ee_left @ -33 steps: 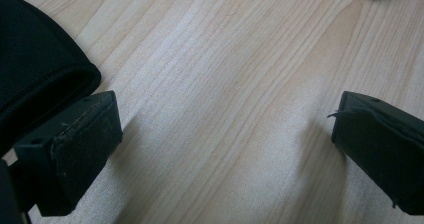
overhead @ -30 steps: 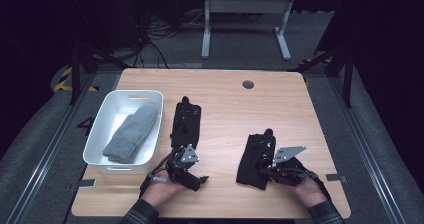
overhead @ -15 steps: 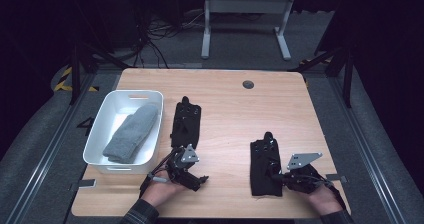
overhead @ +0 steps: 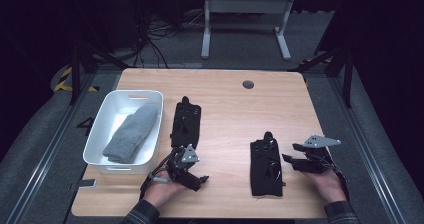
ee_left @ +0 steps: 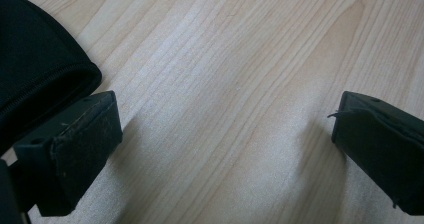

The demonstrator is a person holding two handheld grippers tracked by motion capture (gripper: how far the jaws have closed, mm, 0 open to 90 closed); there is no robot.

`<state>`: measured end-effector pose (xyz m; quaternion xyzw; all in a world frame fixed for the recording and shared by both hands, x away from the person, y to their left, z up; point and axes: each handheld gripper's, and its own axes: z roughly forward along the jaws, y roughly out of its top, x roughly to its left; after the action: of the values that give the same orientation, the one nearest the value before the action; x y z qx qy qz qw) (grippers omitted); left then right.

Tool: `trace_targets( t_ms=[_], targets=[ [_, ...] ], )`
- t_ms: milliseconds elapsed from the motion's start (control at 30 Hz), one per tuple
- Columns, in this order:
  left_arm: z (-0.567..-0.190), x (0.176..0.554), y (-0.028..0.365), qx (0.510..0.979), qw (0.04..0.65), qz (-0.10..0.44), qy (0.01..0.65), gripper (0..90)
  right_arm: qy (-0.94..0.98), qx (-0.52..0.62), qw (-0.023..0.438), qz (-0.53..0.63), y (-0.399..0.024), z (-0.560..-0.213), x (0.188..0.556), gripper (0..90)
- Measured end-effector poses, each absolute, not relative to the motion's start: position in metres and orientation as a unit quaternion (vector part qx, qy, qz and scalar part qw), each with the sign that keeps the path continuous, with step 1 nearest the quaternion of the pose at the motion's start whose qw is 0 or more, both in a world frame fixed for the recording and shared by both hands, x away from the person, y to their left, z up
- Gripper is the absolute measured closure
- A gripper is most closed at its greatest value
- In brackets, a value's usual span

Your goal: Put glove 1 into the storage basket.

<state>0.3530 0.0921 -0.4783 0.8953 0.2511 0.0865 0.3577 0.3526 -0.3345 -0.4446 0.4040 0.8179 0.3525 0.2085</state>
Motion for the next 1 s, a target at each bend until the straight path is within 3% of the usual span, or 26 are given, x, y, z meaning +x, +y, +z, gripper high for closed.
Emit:
trace_targets(
  t_ms=[33, 100, 267, 367, 500, 767, 800, 833, 900, 1000],
  targets=[
    [-0.478, 0.353, 0.092, 0.895, 0.357, 0.086, 0.251, 0.1, 0.818, 0.404, 0.209, 0.353, -0.334, -0.445, 0.353, 32.5],
    [-0.478, 0.353, 0.091, 0.896, 0.355, 0.087, 0.252, 0.3, 0.809, 0.428, 0.22, 0.338, -0.343, -0.454, 0.362, 22.2],
    [-0.476, 0.354, 0.091, 0.898, 0.349, 0.086, 0.255, 1.3, 0.802, 0.452, 0.214, 0.327, -0.351, -0.463, 0.369, 20.9],
    [-0.473, 0.355, 0.093, 0.897, 0.347, 0.087, 0.261, 7.8, 0.799, 0.456, 0.212, 0.331, -0.352, -0.465, 0.369, 19.4],
    [-0.468, 0.357, 0.096, 0.895, 0.341, 0.092, 0.274, 22.0, 0.792, 0.458, 0.216, 0.342, -0.353, -0.468, 0.369, 15.6],
    [-0.457, 0.363, 0.095, 0.881, 0.351, 0.082, 0.305, 67.1, 0.793, 0.457, 0.215, 0.341, -0.353, -0.468, 0.369, 15.3],
    [-0.454, 0.365, 0.094, 0.878, 0.355, 0.084, 0.31, 67.1, 0.793, 0.457, 0.215, 0.341, -0.353, -0.468, 0.369, 15.3],
    [-0.45, 0.369, 0.094, 0.877, 0.352, 0.084, 0.316, 78.3, 0.793, 0.458, 0.215, 0.341, -0.353, -0.468, 0.369, 15.2],
    [-0.448, 0.373, 0.092, 0.874, 0.352, 0.084, 0.325, 86.4, 0.793, 0.457, 0.215, 0.341, -0.353, -0.468, 0.369, 15.2],
    [-0.444, 0.381, 0.09, 0.866, 0.351, 0.085, 0.345, 89.6, 0.793, 0.457, 0.215, 0.341, -0.353, -0.468, 0.369, 15.1]
  ],
)
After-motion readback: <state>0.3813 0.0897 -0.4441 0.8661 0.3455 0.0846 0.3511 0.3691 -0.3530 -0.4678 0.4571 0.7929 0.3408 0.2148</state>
